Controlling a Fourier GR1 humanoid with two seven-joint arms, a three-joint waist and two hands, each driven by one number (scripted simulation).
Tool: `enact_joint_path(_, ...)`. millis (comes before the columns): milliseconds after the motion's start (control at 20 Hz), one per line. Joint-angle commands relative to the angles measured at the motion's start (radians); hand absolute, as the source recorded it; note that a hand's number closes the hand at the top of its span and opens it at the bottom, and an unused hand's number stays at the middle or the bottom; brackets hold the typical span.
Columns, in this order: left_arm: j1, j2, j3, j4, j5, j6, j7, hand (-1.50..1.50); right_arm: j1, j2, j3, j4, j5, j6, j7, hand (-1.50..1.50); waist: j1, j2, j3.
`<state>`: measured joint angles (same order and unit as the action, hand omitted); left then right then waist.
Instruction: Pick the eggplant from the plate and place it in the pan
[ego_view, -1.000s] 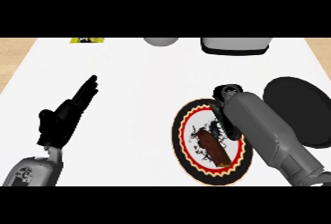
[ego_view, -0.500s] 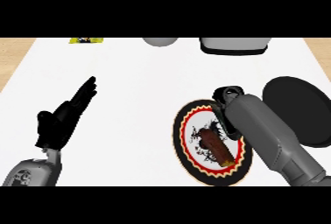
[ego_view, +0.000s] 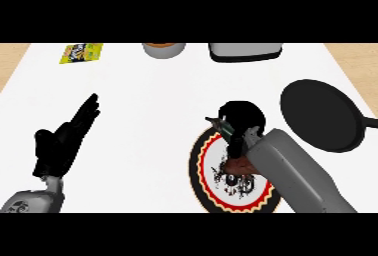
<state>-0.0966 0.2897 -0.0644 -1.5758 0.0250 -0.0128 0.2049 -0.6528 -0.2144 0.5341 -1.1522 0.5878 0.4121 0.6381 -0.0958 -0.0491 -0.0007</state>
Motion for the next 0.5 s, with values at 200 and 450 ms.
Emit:
enact_joint_path(200, 0.035, 0.026, 0.036, -0.018, 0.014, -0.004, -0.006, 0.00, 0.192, -0.081, 0.079, -0.487, 0.210, -0.325, 0.033, 1.50, -0.037, -0.006, 0.002)
enact_joint_path(450, 0.041, 0.017, 0.018, -0.039, 0.004, -0.005, -0.007, 0.00, 0.339, -0.169, 0.075, -0.825, 0.326, -0.425, 0.119, 1.50, -0.011, 0.016, 0.002)
